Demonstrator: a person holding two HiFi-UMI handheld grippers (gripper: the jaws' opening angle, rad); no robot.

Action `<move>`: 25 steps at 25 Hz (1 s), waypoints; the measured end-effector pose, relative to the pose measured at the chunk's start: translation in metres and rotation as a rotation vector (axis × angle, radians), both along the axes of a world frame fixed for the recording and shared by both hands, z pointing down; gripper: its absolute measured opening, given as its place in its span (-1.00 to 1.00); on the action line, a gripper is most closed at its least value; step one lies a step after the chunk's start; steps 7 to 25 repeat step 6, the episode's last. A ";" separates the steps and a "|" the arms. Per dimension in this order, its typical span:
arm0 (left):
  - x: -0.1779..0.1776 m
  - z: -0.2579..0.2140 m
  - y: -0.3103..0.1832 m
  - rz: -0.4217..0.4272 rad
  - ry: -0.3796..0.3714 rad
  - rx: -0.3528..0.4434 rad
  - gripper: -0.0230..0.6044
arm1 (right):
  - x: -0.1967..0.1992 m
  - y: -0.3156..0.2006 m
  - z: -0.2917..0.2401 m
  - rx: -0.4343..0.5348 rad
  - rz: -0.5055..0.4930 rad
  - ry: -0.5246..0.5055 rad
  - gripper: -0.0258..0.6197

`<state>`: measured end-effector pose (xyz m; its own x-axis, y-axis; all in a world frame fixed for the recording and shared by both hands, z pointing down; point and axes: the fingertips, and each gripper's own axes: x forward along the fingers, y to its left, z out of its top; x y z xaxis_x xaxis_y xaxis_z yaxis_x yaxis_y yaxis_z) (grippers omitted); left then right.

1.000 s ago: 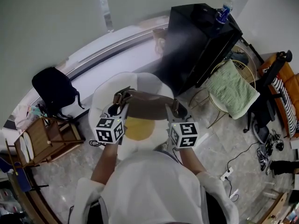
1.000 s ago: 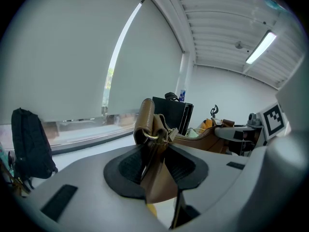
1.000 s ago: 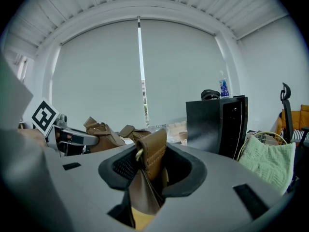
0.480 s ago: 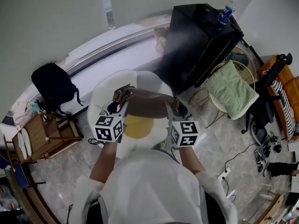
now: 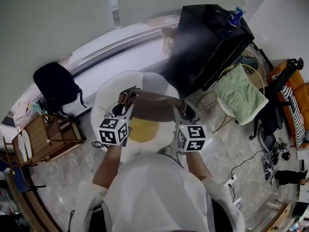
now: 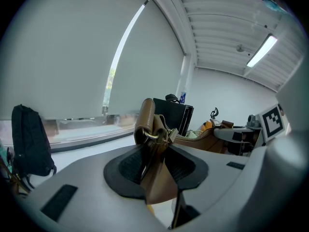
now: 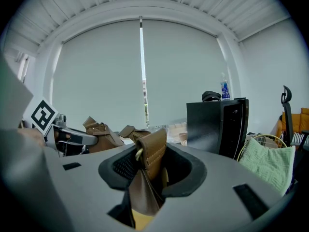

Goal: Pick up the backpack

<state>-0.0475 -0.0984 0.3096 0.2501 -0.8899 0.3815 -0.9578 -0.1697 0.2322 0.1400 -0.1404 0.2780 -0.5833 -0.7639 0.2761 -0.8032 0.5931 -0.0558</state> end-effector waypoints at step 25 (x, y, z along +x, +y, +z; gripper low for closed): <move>0.000 -0.001 0.001 0.002 -0.005 -0.002 -0.48 | 0.001 0.003 0.002 -0.010 0.001 -0.001 -0.43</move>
